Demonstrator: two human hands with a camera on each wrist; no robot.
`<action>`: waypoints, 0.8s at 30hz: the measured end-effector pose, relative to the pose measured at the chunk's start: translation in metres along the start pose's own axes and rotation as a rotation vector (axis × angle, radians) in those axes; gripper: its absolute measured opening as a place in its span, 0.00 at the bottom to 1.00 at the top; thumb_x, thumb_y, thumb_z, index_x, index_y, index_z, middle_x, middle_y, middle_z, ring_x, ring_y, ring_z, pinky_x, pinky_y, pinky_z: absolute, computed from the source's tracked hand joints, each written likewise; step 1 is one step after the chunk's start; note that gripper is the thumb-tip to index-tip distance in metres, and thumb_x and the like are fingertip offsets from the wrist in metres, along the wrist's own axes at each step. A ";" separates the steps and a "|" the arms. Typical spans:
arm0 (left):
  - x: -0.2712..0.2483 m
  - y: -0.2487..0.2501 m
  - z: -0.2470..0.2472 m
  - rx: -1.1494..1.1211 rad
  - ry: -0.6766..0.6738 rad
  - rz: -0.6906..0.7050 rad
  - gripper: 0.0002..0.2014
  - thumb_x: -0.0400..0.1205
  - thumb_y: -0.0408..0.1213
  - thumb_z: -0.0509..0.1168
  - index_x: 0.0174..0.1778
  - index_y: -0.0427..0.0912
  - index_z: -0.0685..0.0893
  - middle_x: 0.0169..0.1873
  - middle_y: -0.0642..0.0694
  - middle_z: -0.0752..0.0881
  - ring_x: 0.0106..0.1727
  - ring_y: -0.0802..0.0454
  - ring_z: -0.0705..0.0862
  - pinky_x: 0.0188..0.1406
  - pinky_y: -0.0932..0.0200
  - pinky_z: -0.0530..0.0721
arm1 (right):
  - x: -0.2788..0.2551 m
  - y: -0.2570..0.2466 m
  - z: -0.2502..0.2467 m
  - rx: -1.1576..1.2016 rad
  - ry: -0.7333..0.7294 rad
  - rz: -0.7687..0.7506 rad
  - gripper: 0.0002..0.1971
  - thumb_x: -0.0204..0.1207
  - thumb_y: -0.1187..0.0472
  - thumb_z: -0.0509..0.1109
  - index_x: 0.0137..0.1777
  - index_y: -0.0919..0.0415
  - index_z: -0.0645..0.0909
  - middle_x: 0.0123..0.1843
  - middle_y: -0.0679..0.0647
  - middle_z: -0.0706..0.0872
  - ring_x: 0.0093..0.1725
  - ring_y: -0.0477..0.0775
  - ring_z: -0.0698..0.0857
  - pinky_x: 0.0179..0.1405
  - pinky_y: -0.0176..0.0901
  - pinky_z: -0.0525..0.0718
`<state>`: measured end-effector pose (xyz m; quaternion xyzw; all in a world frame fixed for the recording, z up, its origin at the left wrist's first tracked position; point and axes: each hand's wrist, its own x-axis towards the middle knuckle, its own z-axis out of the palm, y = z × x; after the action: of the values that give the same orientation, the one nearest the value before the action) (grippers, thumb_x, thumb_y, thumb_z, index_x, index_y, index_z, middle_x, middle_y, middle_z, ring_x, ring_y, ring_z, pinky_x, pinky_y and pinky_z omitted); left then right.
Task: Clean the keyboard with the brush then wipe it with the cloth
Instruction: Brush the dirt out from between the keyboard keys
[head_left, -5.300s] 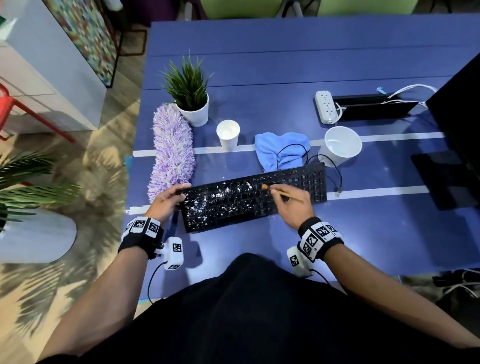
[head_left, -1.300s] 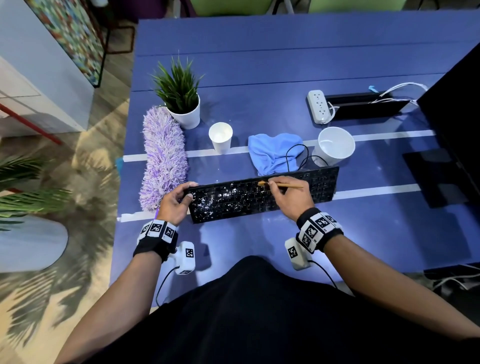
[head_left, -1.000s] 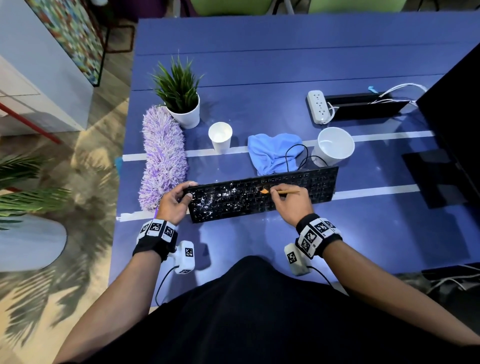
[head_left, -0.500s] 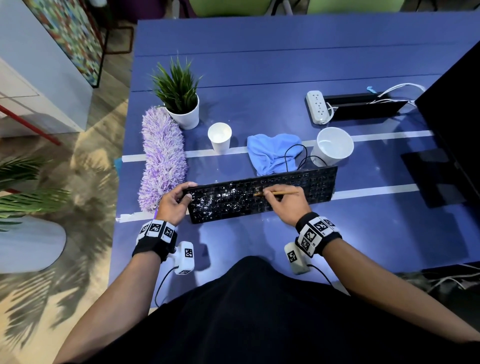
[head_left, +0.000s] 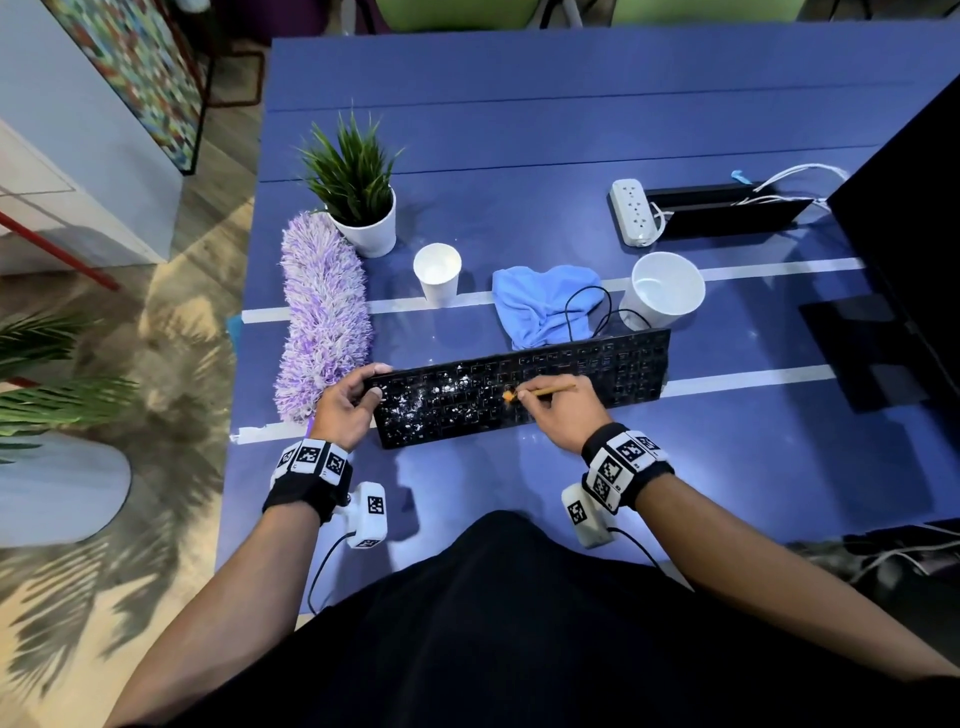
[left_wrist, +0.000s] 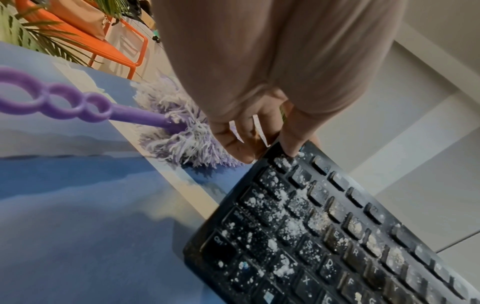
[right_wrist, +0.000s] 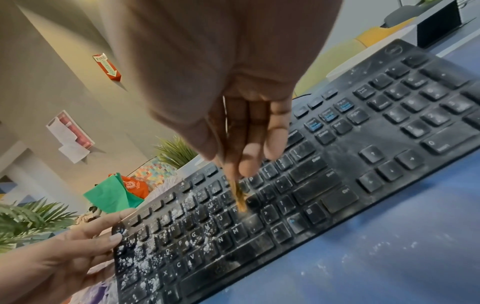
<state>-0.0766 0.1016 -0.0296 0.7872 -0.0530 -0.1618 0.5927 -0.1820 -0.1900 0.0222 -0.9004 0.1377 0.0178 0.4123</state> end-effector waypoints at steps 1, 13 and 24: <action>0.000 0.000 0.000 0.000 0.000 0.005 0.16 0.83 0.16 0.60 0.63 0.32 0.82 0.55 0.49 0.86 0.52 0.74 0.84 0.63 0.74 0.78 | 0.000 0.003 0.001 -0.007 0.002 0.037 0.09 0.78 0.55 0.70 0.48 0.57 0.90 0.41 0.49 0.91 0.37 0.44 0.85 0.44 0.37 0.85; 0.004 -0.004 -0.002 -0.032 -0.006 -0.005 0.27 0.82 0.17 0.61 0.51 0.60 0.88 0.49 0.66 0.90 0.56 0.62 0.85 0.71 0.54 0.77 | -0.007 0.004 0.006 0.040 0.117 -0.013 0.07 0.77 0.61 0.71 0.48 0.60 0.90 0.46 0.53 0.92 0.42 0.45 0.88 0.50 0.37 0.86; -0.001 -0.002 -0.002 -0.023 -0.001 0.006 0.21 0.82 0.17 0.62 0.56 0.51 0.84 0.53 0.59 0.88 0.54 0.70 0.85 0.69 0.60 0.77 | -0.014 0.019 0.002 0.029 0.139 0.002 0.07 0.77 0.60 0.70 0.48 0.59 0.90 0.45 0.52 0.92 0.41 0.46 0.88 0.48 0.37 0.87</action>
<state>-0.0767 0.1039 -0.0306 0.7801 -0.0537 -0.1612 0.6022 -0.2000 -0.1971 0.0090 -0.8932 0.1671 -0.0465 0.4148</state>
